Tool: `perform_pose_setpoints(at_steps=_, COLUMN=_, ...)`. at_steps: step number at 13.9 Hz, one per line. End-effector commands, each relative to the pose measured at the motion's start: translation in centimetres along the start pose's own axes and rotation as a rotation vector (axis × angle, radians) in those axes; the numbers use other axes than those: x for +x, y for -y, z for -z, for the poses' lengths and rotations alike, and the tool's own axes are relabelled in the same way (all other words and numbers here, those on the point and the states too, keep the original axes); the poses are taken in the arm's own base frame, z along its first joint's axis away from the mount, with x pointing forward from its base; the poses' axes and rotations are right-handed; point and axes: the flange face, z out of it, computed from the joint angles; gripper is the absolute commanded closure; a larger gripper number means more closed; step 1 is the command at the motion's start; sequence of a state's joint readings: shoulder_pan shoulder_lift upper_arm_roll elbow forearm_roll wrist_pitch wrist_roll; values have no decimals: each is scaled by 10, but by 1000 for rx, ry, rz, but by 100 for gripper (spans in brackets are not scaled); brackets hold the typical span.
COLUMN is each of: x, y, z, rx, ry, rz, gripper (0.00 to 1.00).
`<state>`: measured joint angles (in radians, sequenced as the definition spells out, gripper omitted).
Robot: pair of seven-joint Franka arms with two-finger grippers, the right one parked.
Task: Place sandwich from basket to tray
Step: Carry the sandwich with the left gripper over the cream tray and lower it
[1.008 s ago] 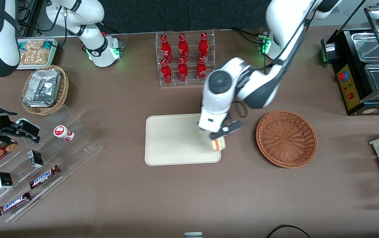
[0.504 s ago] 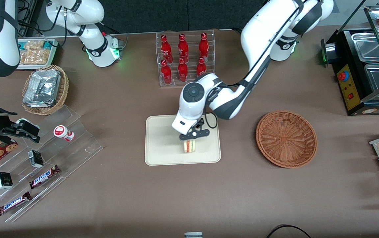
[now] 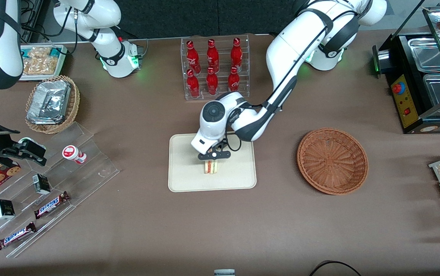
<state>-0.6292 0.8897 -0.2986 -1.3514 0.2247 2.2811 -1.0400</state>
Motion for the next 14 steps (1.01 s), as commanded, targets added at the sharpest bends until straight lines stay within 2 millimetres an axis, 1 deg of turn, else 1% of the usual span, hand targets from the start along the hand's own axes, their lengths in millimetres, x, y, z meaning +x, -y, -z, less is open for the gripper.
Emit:
perform_pose_setpoints(at_steps=1, x=-1, y=-8, z=-4, rx=17, ry=-33, rz=-28, gripper=71)
perform_pose_setpoints(at_steps=2, x=0, y=-7, z=-3, rx=19, ry=-38, rz=-29, gripper=45)
perform_pose_setpoints(at_steps=3, x=3, y=-7, z=2, rx=15, ry=-43, rz=-22, gripper=0)
perform_pose_setpoints(at_steps=4, x=5, y=-7, z=11, rx=9, ry=-47, rz=-9, gripper=0)
perform_pose_setpoints(at_steps=5, x=10, y=-7, z=27, rx=0, ry=-57, rz=-4, gripper=0)
perform_pose_setpoints(at_steps=6, x=17, y=-2, z=40, rx=6, ry=-54, rz=9, gripper=0)
perform_pose_setpoints(at_steps=8, x=42, y=18, z=81, rx=7, ry=-48, rz=59, gripper=0)
perform_pose_setpoints(at_steps=9, x=51, y=28, z=107, rx=0, ry=-40, rz=85, gripper=0)
perform_pose_setpoints(at_steps=10, x=55, y=38, z=129, rx=18, ry=-21, rz=88, gripper=0)
perform_pose_setpoints(at_steps=12, x=71, y=71, z=173, rx=46, ry=11, rz=72, gripper=0)
perform_pose_setpoints(at_steps=13, x=79, y=93, z=190, rx=51, ry=30, rz=57, gripper=0)
perform_pose_setpoints(at_steps=14, x=89, y=119, z=203, rx=48, ry=46, rz=53, gripper=0)
